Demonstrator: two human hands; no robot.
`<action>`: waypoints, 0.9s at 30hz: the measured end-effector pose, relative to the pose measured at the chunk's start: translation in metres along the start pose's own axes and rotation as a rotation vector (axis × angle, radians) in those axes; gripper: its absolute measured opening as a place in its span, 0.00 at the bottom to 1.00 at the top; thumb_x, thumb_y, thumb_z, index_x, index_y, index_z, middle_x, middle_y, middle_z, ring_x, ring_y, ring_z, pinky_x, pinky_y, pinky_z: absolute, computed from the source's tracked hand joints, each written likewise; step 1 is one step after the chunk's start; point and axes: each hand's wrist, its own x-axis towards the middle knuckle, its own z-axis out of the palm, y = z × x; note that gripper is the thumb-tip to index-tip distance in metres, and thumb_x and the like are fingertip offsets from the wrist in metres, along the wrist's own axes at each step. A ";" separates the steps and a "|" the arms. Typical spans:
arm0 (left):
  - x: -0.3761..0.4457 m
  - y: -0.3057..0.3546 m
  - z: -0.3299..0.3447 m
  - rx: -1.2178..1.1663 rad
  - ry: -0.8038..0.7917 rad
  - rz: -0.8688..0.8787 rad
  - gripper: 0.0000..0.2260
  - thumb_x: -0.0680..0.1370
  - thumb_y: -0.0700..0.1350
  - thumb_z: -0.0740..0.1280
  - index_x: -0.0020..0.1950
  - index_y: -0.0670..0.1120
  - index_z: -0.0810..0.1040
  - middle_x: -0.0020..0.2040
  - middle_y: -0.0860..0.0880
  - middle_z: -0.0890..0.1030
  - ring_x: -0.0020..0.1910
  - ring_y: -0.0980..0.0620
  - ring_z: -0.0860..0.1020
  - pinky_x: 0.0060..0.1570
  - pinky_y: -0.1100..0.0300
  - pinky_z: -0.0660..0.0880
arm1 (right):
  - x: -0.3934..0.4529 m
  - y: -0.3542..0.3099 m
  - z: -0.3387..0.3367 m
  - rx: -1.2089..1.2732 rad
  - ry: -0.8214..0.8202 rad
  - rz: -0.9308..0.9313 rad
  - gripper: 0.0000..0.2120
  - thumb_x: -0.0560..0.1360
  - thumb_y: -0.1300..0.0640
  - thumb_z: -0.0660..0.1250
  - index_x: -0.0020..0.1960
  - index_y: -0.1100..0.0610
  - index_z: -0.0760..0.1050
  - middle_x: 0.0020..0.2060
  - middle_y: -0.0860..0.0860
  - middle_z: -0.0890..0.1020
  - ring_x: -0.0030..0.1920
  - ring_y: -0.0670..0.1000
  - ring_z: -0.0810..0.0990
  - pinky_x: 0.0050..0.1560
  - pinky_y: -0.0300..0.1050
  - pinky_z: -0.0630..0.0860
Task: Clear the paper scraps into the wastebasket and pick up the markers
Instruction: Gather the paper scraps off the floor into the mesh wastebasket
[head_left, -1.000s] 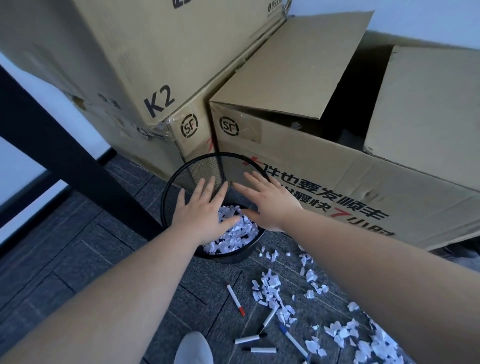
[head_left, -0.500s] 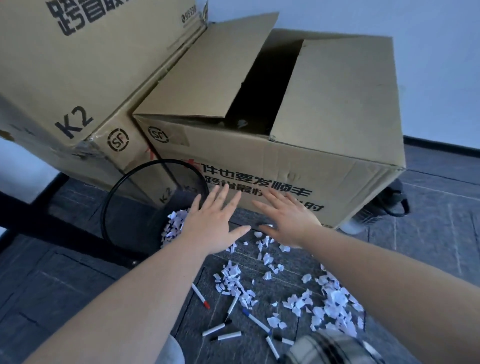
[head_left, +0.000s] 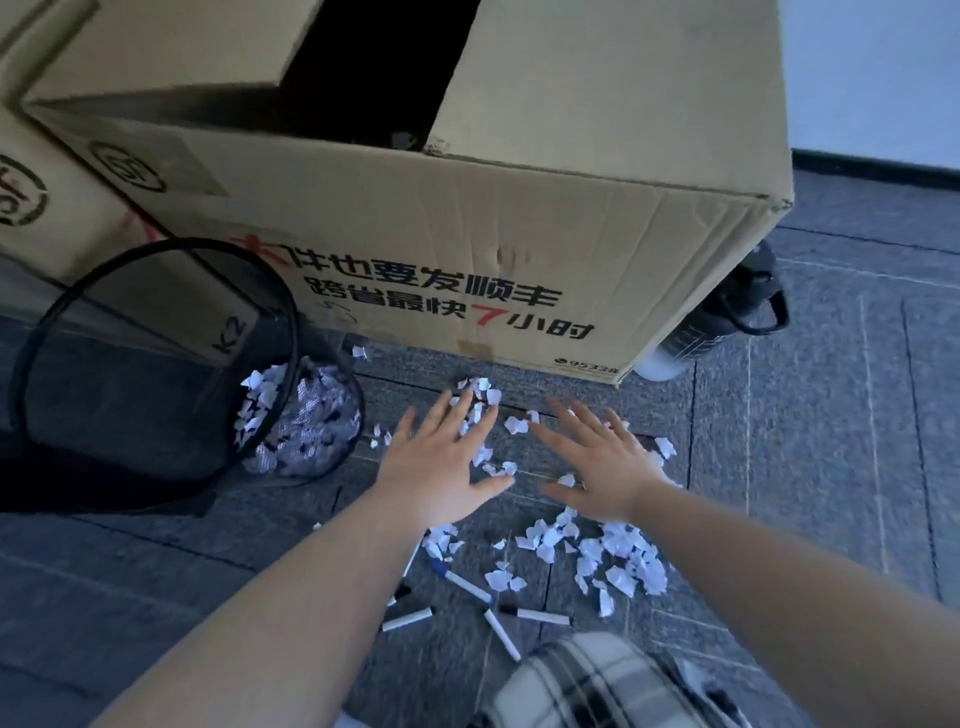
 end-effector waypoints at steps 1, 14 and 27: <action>0.005 0.002 0.008 -0.003 -0.006 0.002 0.36 0.73 0.72 0.46 0.74 0.59 0.34 0.76 0.53 0.33 0.74 0.51 0.34 0.72 0.43 0.39 | 0.000 0.003 0.010 0.013 0.001 0.017 0.34 0.74 0.31 0.49 0.74 0.38 0.39 0.76 0.47 0.42 0.75 0.52 0.39 0.73 0.59 0.37; 0.053 0.003 0.100 -0.099 -0.017 -0.061 0.37 0.69 0.74 0.41 0.73 0.61 0.34 0.76 0.51 0.32 0.75 0.48 0.36 0.71 0.35 0.43 | 0.008 0.044 0.108 0.057 0.062 0.357 0.37 0.68 0.24 0.40 0.73 0.36 0.35 0.74 0.45 0.36 0.74 0.52 0.34 0.69 0.70 0.36; 0.067 -0.028 0.181 -0.294 0.018 -0.435 0.44 0.62 0.79 0.42 0.71 0.62 0.30 0.75 0.50 0.31 0.74 0.39 0.35 0.66 0.28 0.50 | 0.020 0.019 0.168 0.266 0.279 0.492 0.37 0.70 0.26 0.46 0.75 0.41 0.47 0.76 0.49 0.47 0.75 0.49 0.40 0.72 0.60 0.38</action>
